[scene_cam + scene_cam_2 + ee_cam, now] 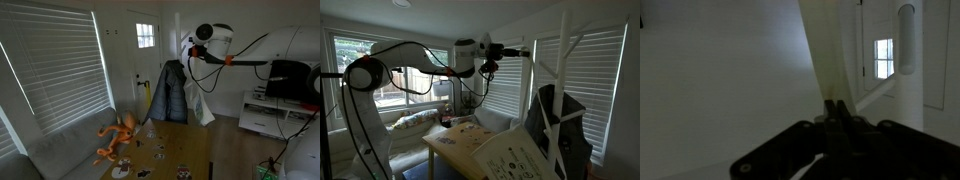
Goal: Pick up the white tote bag by the handle and hang it on the third rail from the top on the white coat hanger stand
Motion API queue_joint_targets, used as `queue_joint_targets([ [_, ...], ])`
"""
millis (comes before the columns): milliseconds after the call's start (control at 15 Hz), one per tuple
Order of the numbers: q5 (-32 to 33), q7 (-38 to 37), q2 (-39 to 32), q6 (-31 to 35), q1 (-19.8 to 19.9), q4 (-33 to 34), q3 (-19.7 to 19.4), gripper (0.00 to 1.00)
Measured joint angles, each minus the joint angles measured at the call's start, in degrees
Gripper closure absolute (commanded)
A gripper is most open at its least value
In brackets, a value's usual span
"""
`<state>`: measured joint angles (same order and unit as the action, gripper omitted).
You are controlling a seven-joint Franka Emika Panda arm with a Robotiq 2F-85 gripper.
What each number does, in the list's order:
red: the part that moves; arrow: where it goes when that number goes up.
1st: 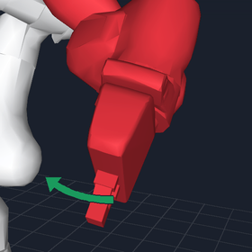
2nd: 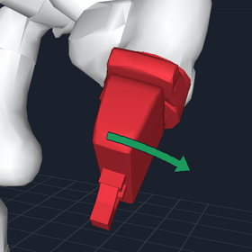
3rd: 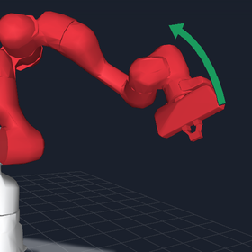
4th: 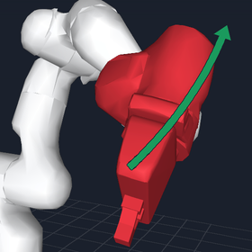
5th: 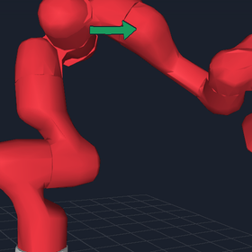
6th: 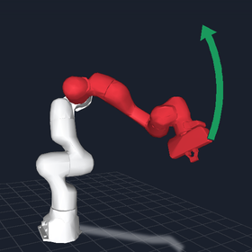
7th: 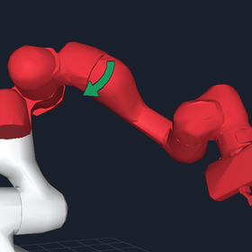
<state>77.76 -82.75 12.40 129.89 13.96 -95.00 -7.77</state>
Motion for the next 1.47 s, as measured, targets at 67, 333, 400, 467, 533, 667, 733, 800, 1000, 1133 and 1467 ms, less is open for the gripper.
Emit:
queue_joint_targets([
  [67, 0.0, -0.38, -0.65, 0.02, -0.04, 0.65, -0.02, 0.99],
  [333, 0.02, -1.8, -3.54, 0.25, -0.18, 3.29, -0.14, 0.99],
  [400, 0.03, -2.09, -4.2, 0.25, -0.19, 3.98, -0.17, 0.99],
  [467, 0.03, -2.27, -4.78, 0.25, -0.19, 4.55, -0.19, 0.99],
  [533, 0.03, -2.4, -5.26, 0.25, -0.19, 5.11, -0.21, 0.99],
  [667, 0.03, -2.65, -6.02, 0.25, -0.19, 6.32, -0.32, 0.99],
  [733, 0.03, -2.7, -6.32, 0.25, -0.19, 6.95, -0.41, 0.99],
  [800, 0.04, -2.73, -6.62, 0.25, -0.19, 7.55, -0.46, 0.99],
  [1000, 0.04, -2.8, -7.86, 0.28, -0.24, 9.35, -0.47, 0.99],
  [1133, 0.04, -2.9, -8.91, 0.44, -0.32, 10.56, -0.47, 0.99],
  [1467, 0.03, -2.92, -11.42, 1.56, -0.59, 13.16, -0.29, 0.99],
])
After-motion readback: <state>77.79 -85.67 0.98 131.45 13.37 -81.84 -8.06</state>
